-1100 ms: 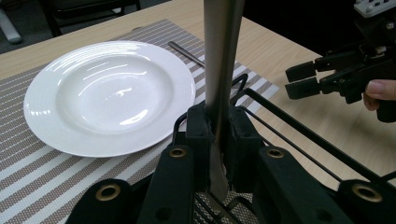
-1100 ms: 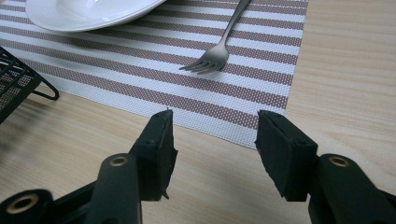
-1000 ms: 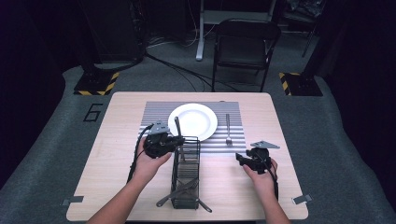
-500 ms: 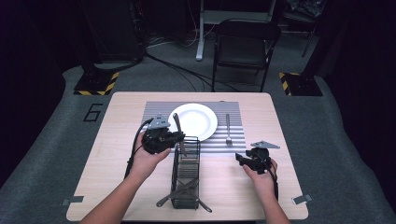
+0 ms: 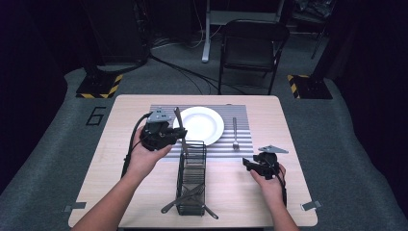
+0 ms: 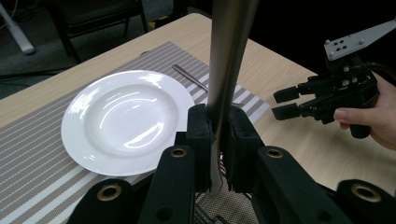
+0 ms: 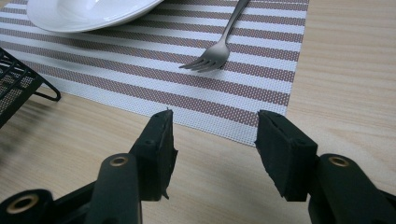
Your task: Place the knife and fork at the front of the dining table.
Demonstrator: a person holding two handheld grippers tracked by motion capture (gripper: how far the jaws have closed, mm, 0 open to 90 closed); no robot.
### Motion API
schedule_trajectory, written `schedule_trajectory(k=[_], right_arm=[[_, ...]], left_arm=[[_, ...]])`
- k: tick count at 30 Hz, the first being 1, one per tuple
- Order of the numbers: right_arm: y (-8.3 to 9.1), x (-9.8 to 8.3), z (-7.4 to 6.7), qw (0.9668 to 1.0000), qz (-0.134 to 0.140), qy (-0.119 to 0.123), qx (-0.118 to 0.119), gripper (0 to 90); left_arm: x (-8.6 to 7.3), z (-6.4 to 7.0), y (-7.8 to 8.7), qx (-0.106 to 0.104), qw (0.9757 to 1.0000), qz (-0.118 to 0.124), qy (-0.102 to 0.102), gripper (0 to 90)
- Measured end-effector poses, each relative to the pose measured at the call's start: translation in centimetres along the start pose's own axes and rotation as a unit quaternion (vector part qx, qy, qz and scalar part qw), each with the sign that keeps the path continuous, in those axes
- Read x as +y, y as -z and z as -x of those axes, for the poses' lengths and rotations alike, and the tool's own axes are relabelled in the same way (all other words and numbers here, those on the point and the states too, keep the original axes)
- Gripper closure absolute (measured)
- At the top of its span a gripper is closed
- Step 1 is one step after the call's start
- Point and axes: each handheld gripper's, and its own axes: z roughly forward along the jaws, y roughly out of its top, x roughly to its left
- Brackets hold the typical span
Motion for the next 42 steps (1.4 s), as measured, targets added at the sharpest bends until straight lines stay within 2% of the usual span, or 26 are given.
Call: schedule_trajectory(k=[4,13,23,32,42], right_arm=[[0.0,0.0,0.0,1.0000,0.000,0.000,0.000,46.2],[0.1,0.0,0.1,1.0000,0.000,-0.002,0.000,46.2],[0.1,0.0,0.1,1.0000,0.000,-0.003,-0.001,46.2],[0.0,0.0,0.1,1.0000,0.001,0.001,-0.001,46.2],[0.0,0.0,0.2,1.0000,0.001,-0.003,-0.002,46.2]], left_arm=[[0.7,-0.1,0.7,0.004,1.0000,0.002,0.004,81.8],[2.2,0.1,2.0,0.005,0.9999,-0.005,-0.012,81.8],[2.6,-0.7,3.3,0.012,0.9999,-0.005,-0.008,81.9],[2.0,-2.1,3.4,0.028,0.9996,-0.010,0.000,81.9],[0.2,-4.2,2.5,0.047,0.9984,-0.020,0.025,82.0]])
